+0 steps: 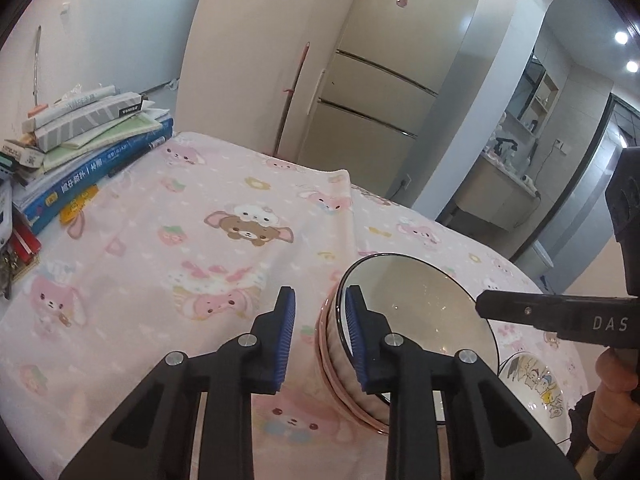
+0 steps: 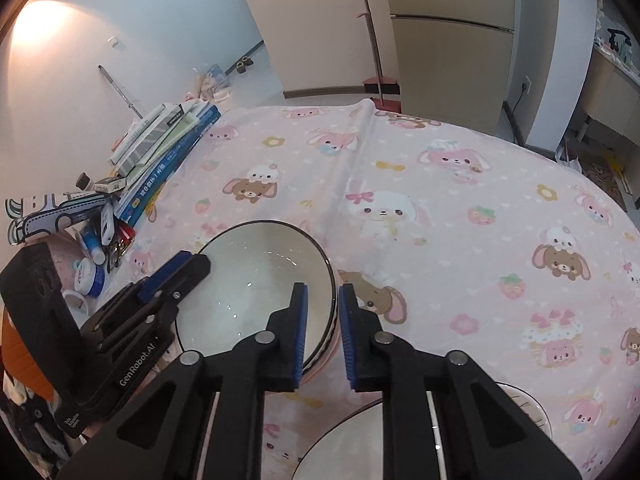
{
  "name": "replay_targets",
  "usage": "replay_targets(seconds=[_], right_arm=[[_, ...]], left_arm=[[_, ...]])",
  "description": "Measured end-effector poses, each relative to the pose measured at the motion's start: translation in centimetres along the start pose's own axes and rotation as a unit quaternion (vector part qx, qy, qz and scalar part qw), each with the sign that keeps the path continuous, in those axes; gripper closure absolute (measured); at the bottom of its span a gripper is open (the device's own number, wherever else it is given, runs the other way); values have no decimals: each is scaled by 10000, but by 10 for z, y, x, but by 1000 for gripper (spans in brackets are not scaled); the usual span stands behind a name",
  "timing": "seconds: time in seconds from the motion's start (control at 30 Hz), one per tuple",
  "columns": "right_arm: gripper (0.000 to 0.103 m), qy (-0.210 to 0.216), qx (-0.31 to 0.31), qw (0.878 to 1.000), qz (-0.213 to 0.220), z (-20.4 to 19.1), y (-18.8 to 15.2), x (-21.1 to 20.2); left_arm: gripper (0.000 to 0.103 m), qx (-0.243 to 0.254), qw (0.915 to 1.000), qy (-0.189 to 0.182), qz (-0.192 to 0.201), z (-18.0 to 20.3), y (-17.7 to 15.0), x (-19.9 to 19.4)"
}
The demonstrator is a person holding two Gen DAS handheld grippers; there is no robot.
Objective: Organize plates and bowls
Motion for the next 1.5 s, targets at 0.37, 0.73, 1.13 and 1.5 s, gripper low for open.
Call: replay_targets(seconds=[0.37, 0.73, 1.13, 1.5], right_arm=[[87, -341, 42, 9994, -17, 7, 2, 5], [53, 325, 787, 9961, -249, 22, 2, 33], [55, 1335, 1722, 9708, -1008, 23, -14, 81], [55, 1255, 1649, 9737, -951, 20, -15, 88]], left_arm=[[37, 7, 9999, 125, -114, -2, -2, 0], [25, -1043, 9846, -876, -1094, -16, -21, 30], [27, -1260, 9715, -1292, -1536, -3, -36, 49], [35, -1286, 9680, -1407, -1631, 4, -39, 52]])
Point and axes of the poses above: each gripper's, at about its wrist camera, not at the fingertips, and x roughly the way its jaws point, z to its right, y to its top, the point moved 6 cm from there along x, roughly the way its jaws point, and after that the axes turned 2 degrees about x, right-handed, at the moved point
